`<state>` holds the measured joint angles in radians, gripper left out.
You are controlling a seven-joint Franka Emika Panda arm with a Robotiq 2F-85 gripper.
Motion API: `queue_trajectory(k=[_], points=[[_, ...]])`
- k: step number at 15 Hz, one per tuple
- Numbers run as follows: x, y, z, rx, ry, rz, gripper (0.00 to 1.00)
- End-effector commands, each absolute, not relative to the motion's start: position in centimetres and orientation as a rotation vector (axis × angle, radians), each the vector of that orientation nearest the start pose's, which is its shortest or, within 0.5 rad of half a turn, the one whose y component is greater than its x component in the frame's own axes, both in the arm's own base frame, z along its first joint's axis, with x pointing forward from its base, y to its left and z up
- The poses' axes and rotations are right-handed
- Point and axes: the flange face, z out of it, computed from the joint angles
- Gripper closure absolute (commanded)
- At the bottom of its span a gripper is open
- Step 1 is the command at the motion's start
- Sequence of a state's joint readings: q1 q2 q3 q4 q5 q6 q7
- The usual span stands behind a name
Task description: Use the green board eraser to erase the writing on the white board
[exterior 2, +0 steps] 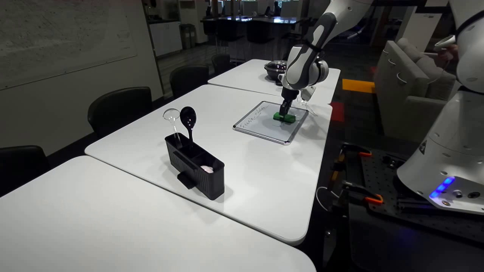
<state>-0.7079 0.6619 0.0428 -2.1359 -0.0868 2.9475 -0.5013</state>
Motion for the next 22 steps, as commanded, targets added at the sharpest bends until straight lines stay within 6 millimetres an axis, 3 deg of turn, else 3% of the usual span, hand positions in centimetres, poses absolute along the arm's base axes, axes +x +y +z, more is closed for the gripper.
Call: queue_trajectory(k=[1,9,14,22], points=[[44.7,-33.5,8.4,-3.204,0.141,-0.168,0.68],[47.6,-26.8,8.5,-3.112,-0.03,-0.205,0.68],[48.3,-22.2,8.1,-3.072,-0.122,-0.158,0.68],[46.3,-22.9,8.4,-3.17,-0.08,-0.093,0.68]])
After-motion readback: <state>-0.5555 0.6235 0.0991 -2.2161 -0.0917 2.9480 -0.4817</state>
